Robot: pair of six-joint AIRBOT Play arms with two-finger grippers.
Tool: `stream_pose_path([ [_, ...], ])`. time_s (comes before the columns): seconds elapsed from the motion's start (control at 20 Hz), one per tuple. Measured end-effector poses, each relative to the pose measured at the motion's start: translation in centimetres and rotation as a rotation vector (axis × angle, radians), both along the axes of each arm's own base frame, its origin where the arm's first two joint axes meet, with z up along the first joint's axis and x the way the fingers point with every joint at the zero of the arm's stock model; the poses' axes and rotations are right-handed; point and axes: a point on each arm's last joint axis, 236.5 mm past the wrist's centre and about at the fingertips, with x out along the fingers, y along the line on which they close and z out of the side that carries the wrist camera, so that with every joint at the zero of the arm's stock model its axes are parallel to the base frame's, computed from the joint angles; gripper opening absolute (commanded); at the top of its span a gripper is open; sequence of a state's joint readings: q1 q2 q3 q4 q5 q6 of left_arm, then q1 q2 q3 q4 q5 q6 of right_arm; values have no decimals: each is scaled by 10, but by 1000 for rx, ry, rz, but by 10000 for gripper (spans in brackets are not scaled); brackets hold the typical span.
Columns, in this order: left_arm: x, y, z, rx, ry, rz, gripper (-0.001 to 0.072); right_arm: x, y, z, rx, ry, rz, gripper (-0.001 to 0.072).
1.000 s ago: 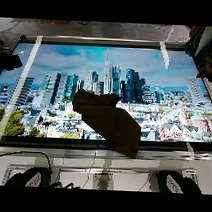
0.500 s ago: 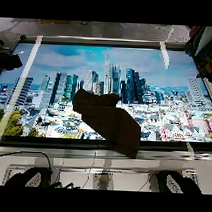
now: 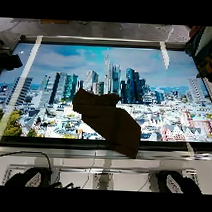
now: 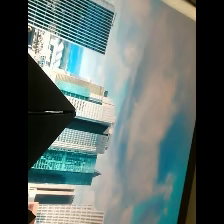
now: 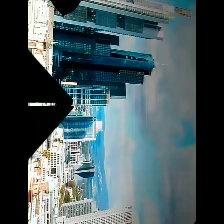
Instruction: Fold the clothes and pants, and hang the long-sleeved shirts on hangers.
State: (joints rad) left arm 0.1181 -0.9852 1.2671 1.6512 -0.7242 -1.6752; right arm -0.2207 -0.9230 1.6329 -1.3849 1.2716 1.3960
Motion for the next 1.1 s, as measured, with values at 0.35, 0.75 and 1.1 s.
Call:
stream_pose_path([
  [0.35,-15,-34,-58,-199,178,-46,17,12,-2,-71,39,198,6,26],
  [0.75,-81,-74,-177,-232,496,-125,21,16,47,-266,280,594,172,88],
  [1.1,-102,-102,-199,-215,557,-203,139,17,111,-359,475,739,337,494],
])
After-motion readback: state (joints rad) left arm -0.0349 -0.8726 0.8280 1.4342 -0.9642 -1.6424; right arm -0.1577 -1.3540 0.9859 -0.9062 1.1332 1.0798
